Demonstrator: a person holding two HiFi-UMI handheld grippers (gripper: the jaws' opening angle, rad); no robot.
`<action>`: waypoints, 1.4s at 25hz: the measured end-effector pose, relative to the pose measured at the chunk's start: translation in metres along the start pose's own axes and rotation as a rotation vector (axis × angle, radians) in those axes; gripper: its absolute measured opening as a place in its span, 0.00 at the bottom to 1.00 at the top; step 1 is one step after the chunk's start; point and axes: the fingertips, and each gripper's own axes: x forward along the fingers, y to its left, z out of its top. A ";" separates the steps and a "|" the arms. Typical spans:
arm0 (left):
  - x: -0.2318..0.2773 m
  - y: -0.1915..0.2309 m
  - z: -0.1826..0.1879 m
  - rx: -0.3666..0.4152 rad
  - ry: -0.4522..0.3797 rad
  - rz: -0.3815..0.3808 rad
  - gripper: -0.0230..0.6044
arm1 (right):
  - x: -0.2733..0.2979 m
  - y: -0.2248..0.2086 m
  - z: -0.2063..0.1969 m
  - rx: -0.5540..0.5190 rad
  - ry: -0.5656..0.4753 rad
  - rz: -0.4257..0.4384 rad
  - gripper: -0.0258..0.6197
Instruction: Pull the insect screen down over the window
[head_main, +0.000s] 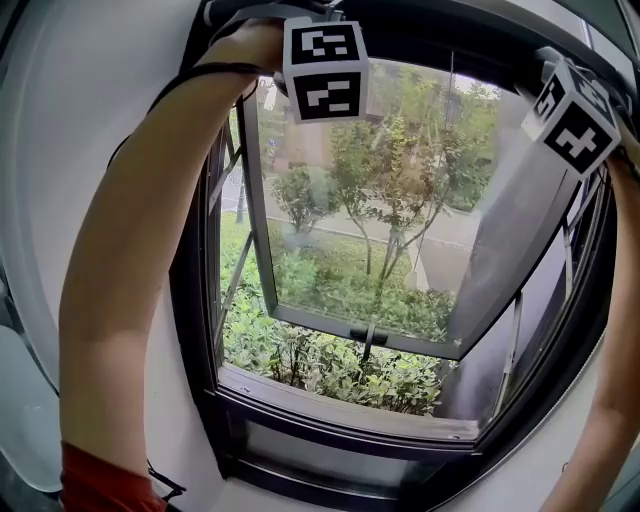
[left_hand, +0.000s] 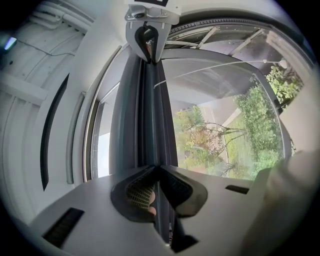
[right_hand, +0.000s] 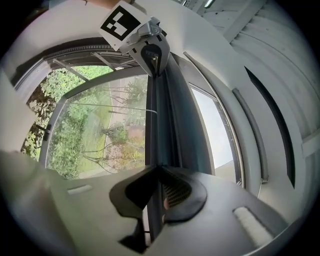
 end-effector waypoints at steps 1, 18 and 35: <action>0.000 0.000 0.000 -0.006 -0.010 0.007 0.10 | 0.000 0.000 0.000 -0.001 0.001 -0.002 0.10; -0.006 -0.008 0.000 -0.035 0.010 -0.014 0.09 | -0.005 0.009 0.001 0.030 -0.006 0.011 0.08; -0.011 -0.023 0.001 -0.008 -0.005 -0.072 0.08 | -0.009 0.024 0.000 0.027 -0.026 0.039 0.08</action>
